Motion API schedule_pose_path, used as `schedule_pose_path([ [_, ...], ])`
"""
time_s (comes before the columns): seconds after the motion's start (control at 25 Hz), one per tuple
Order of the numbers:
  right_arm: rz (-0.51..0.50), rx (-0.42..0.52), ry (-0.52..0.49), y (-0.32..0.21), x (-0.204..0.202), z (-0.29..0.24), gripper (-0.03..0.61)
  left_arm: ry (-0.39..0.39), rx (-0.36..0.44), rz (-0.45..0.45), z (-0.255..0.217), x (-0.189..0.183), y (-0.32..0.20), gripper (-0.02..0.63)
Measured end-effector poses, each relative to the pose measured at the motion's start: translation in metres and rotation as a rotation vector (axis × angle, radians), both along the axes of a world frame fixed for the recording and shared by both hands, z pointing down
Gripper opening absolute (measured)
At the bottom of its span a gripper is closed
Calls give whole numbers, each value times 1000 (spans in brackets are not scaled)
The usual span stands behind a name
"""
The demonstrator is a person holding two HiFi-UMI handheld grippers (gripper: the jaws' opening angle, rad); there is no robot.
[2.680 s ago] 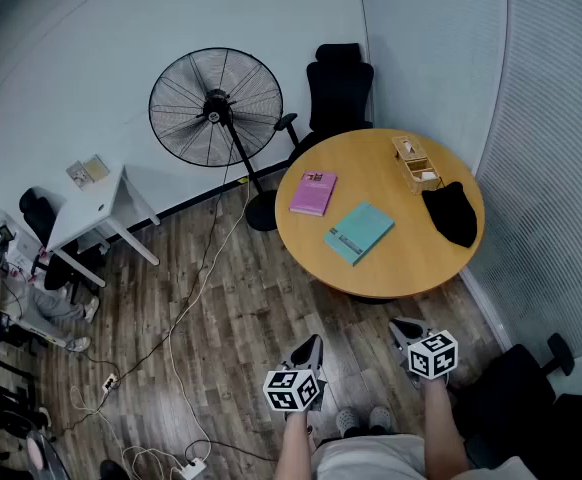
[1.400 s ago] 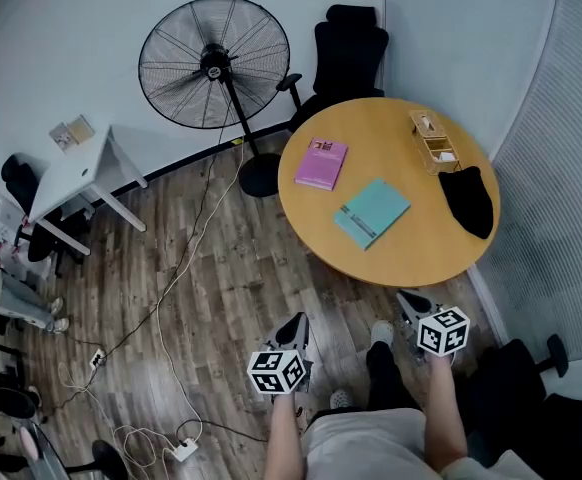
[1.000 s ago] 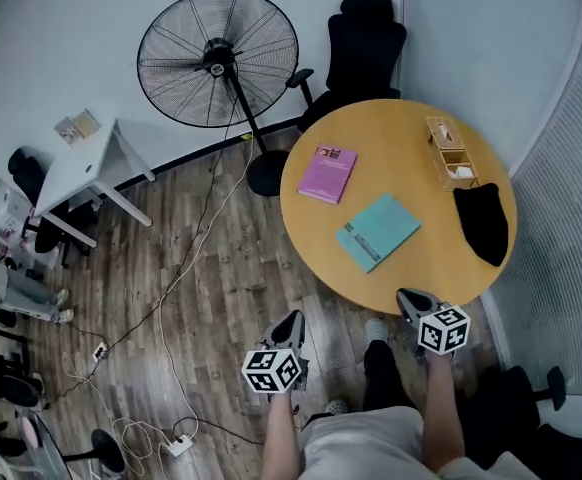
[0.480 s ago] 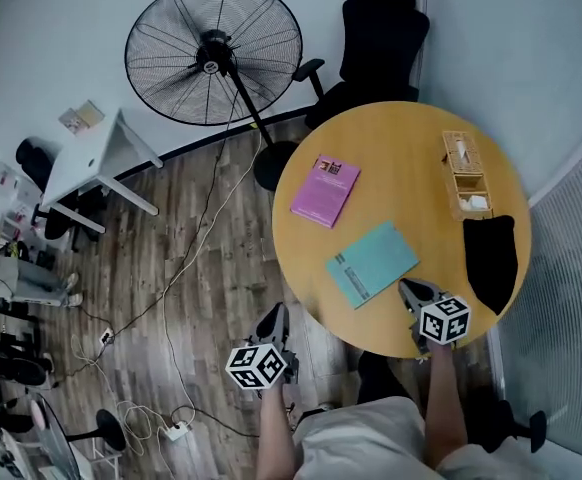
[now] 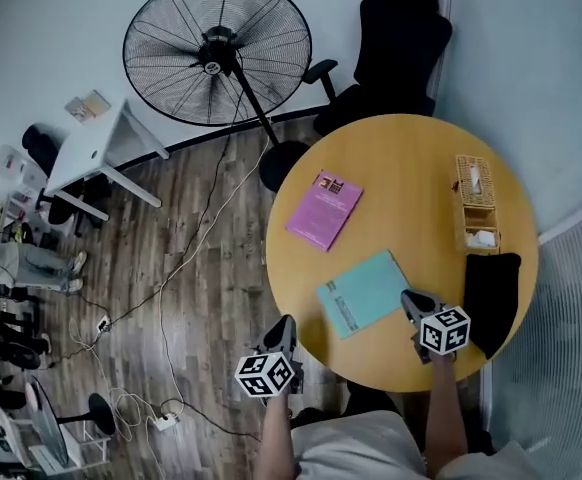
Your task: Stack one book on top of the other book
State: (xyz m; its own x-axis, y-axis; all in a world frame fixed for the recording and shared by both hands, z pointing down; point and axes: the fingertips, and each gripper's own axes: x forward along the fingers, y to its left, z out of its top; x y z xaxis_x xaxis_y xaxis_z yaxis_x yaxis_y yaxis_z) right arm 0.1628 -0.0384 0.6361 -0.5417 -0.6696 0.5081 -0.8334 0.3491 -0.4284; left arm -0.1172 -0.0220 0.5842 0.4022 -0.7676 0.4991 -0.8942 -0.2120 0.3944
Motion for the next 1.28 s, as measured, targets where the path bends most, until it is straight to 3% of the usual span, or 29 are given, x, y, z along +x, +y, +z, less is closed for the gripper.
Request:
schedule_pose_path([
  [0.48, -233, -64, 131, -41, 5, 53, 25, 57, -173, -116, 84, 29, -6, 28],
  [0.76, -247, -124, 116, -52, 9, 95, 68, 92, -313, -139, 143, 57, 3, 29],
  [0.88, -258, -139, 110, -54, 3, 106, 121, 90, -340, -142, 155, 60, 4, 49],
  [1.04, -269, -143, 129, -56, -2, 113, 138, 95, -361, -164, 165, 53, 6, 57],
  [1.28, -243, -131, 171, -59, 3, 115, 204, 146, -384, -172, 174, 59, 3, 156],
])
